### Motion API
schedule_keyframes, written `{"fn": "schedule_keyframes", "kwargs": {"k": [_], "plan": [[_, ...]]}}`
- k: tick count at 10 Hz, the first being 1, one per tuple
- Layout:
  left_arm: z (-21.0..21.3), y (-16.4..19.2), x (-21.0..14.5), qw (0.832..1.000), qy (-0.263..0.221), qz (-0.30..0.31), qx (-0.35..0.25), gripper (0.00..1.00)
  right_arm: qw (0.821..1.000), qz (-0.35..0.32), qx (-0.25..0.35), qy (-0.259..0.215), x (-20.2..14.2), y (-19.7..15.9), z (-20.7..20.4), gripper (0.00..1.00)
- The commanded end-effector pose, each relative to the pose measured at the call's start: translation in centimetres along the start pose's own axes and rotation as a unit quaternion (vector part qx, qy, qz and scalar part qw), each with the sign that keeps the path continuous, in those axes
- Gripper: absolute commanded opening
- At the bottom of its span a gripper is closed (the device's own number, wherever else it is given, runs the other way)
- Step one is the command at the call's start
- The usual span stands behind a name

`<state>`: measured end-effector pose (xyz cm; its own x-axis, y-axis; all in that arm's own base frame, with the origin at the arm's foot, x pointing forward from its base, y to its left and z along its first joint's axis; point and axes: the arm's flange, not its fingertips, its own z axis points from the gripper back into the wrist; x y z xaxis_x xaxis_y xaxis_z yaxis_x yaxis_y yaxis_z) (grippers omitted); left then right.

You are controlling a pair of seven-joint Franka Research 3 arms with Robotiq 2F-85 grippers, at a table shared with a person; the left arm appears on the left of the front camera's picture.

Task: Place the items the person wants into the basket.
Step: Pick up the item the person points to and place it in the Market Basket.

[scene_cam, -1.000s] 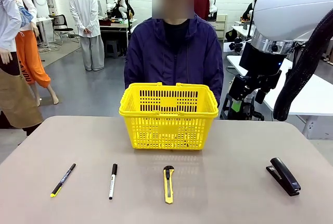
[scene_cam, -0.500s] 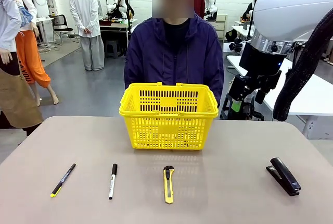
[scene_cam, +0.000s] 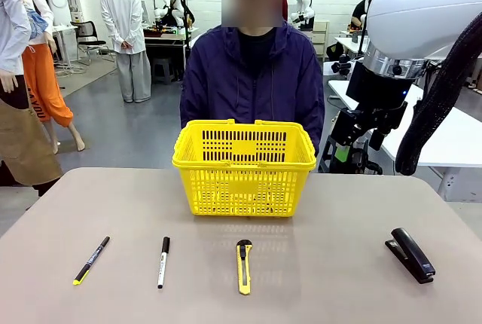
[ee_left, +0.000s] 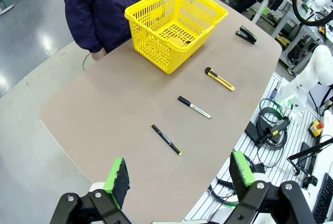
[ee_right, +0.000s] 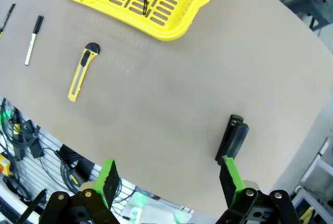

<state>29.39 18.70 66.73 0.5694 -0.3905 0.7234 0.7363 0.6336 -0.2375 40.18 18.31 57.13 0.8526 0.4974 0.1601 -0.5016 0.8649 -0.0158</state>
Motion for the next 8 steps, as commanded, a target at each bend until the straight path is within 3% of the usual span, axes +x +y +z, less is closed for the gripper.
{"fn": "schedule_keyframes", "kwargs": {"k": [1,3,5,8], "plan": [[0.2,0.0,-0.1,1.000,-0.008,-0.010,-0.006,1.00,0.993,0.073,0.035,-0.084,-2.7,-2.3,2.8,1.00],[0.2,0.0,-0.1,1.000,-0.008,-0.010,-0.006,1.00,0.968,0.078,0.129,-0.203,-7.6,-8.8,6.2,1.00],[0.2,0.0,-0.1,1.000,-0.008,-0.010,-0.006,1.00,0.925,0.088,0.203,-0.309,-12.3,-15.2,7.7,1.00],[0.2,0.0,-0.1,1.000,-0.008,-0.010,-0.006,1.00,0.885,0.126,0.209,-0.397,-20.0,-22.1,5.9,1.00]]}}
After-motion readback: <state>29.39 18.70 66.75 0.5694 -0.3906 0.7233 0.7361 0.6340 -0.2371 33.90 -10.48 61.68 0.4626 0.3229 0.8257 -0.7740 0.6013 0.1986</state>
